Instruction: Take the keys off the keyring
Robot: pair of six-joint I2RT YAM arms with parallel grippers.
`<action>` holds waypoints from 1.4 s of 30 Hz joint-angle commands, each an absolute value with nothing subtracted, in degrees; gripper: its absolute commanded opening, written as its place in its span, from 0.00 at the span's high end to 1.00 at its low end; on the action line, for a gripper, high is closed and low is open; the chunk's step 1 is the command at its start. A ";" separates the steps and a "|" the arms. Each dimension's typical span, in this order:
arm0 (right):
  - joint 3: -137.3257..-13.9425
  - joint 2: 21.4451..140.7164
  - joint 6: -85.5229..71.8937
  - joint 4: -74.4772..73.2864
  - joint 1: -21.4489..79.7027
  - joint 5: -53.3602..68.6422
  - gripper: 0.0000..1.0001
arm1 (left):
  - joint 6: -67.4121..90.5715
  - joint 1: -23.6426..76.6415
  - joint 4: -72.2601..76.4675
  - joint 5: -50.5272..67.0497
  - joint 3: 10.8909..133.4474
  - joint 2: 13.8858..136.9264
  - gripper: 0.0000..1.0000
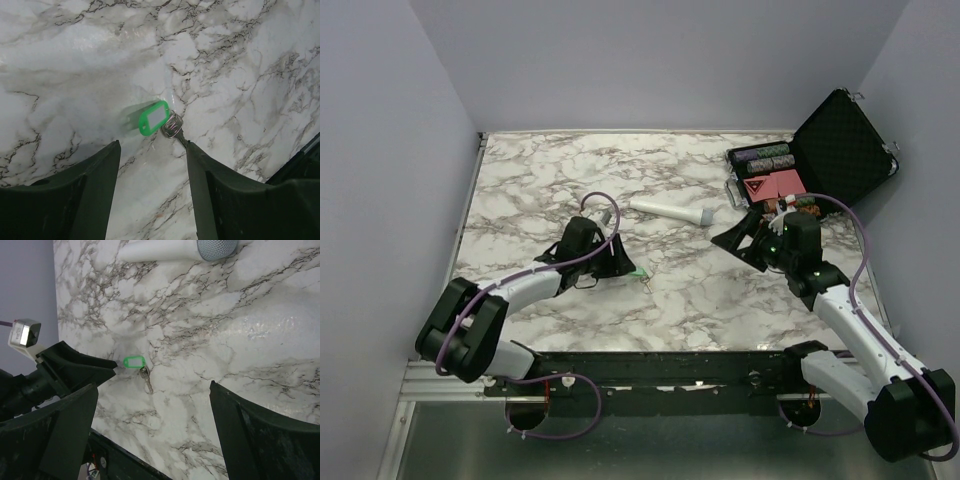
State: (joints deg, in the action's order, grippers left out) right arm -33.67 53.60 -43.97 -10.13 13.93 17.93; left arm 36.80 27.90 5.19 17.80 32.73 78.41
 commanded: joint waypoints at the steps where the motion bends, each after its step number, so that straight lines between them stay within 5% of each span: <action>1: -33.84 54.23 -43.68 -8.88 14.24 20.04 0.00 | 37.79 28.74 8.96 19.16 34.98 81.82 0.39; 24: -34.10 54.23 -43.77 -9.23 14.24 20.13 0.00 | 39.29 28.92 14.24 21.45 35.42 88.85 0.64; 36: -34.45 53.97 -44.21 -9.23 14.24 20.57 0.00 | 40.34 29.00 13.10 22.41 37.00 87.46 0.98; 42: -35.77 53.18 -45.26 -8.97 14.24 22.14 0.00 | 41.04 29.27 10.03 24.26 37.35 82.45 1.00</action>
State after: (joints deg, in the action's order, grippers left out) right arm -33.69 53.98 -44.14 -9.89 13.93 19.55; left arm 40.45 28.64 12.56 21.76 36.01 87.11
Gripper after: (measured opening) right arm 0.998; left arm 0.012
